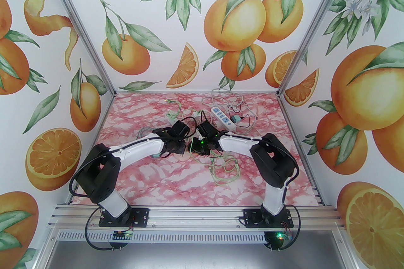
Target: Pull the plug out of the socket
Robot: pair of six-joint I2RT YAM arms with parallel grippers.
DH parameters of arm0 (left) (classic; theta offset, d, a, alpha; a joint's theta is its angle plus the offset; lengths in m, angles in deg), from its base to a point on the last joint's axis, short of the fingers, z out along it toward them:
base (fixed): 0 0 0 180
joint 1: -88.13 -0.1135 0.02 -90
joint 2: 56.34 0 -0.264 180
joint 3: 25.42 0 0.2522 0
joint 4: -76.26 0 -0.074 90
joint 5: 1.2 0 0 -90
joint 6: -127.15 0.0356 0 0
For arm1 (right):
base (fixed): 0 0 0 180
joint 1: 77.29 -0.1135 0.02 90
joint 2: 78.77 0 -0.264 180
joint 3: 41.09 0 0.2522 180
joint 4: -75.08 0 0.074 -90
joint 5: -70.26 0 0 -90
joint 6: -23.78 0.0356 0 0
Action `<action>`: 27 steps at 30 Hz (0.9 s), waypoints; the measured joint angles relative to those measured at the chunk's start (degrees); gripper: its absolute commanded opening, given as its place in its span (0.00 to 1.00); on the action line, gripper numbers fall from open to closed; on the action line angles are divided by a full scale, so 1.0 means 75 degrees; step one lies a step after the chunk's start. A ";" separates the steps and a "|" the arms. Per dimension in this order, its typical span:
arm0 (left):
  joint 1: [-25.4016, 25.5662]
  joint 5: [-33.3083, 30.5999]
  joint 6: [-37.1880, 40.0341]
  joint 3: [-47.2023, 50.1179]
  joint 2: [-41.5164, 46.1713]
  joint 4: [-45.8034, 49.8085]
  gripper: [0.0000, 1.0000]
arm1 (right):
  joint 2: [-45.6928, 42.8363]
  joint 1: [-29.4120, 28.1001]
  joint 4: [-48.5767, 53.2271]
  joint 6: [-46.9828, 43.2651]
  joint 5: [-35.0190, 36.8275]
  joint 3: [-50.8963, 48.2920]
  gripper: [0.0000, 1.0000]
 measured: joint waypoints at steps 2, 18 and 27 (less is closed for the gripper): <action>0.0125 -0.0230 0.0044 -0.0038 -0.0012 0.0079 0.17 | 0.0000 -0.0009 0.0041 -0.0047 0.0000 0.0017 0.25; -0.0720 0.1160 -0.0213 0.0017 -0.0026 -0.0015 0.17 | 0.0090 -0.0038 0.0216 -0.0198 0.0143 0.0216 0.24; -0.0102 0.0131 0.0085 -0.0192 -0.0192 0.0277 0.17 | 0.0131 -0.0047 0.0289 -0.0213 0.0172 0.0271 0.24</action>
